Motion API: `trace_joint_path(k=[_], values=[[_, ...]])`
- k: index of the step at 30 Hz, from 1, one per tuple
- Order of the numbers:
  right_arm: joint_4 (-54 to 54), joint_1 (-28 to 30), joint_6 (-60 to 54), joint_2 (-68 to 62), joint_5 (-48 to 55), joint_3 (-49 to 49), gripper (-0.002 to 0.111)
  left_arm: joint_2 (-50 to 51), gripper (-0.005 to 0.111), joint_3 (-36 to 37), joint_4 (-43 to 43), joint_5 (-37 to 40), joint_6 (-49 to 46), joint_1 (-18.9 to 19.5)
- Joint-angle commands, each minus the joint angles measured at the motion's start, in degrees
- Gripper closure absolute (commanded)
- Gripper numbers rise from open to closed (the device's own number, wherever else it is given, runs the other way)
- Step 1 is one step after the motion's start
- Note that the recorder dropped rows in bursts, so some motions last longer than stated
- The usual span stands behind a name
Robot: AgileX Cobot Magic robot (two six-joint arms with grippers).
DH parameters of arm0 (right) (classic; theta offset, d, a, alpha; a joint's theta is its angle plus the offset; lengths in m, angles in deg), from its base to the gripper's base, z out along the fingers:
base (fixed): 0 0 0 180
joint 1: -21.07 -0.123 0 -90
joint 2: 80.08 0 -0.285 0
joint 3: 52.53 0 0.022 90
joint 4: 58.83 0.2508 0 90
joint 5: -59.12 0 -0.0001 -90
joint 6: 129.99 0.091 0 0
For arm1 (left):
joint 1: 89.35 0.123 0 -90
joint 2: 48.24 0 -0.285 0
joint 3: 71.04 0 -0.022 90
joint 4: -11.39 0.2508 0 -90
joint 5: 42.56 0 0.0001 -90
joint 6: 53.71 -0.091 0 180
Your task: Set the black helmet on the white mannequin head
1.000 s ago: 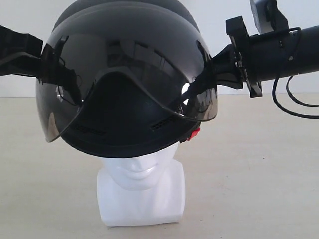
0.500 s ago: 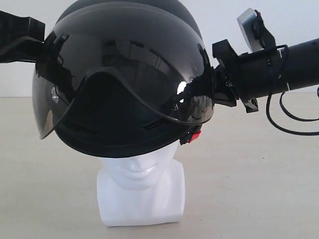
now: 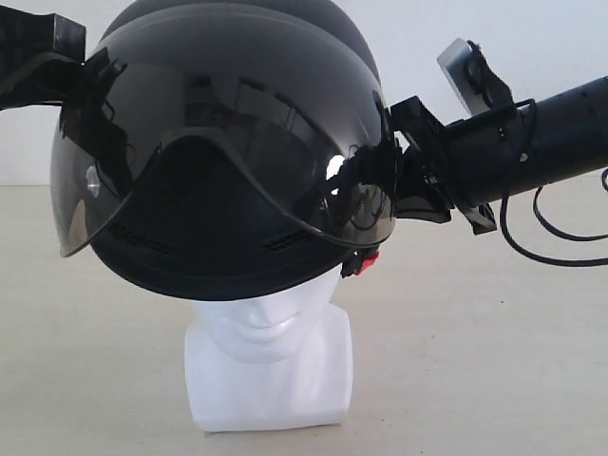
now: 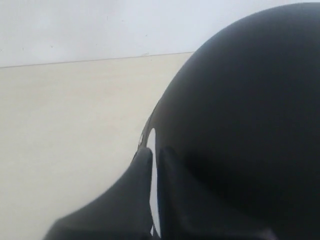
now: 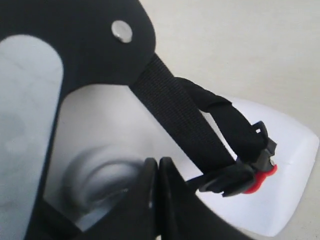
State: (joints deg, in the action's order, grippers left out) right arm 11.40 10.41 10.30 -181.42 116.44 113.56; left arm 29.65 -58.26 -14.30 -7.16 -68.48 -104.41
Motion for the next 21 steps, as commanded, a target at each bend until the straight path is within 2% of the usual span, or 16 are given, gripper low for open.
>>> trace_joint_path(k=[1,10,14,21], values=[[-3.3,-1.3,0.9,0.3,0.9,0.0,0.108,0.4,0.102,-1.2,-0.3,0.4,-1.2,-0.1],[-9.0,-1.3,4.7,0.3,-2.5,0.0,0.108,0.4,0.102,-2.0,-0.3,1.5,-1.3,-0.1],[-11.7,-1.1,7.2,2.4,-8.1,0.0,0.108,0.4,0.102,-2.0,-0.3,1.0,-1.4,-0.1],[-16.2,-1.1,10.1,6.6,-9.0,0.0,0.108,0.2,0.102,-2.0,0.0,1.9,-1.6,-0.1]])
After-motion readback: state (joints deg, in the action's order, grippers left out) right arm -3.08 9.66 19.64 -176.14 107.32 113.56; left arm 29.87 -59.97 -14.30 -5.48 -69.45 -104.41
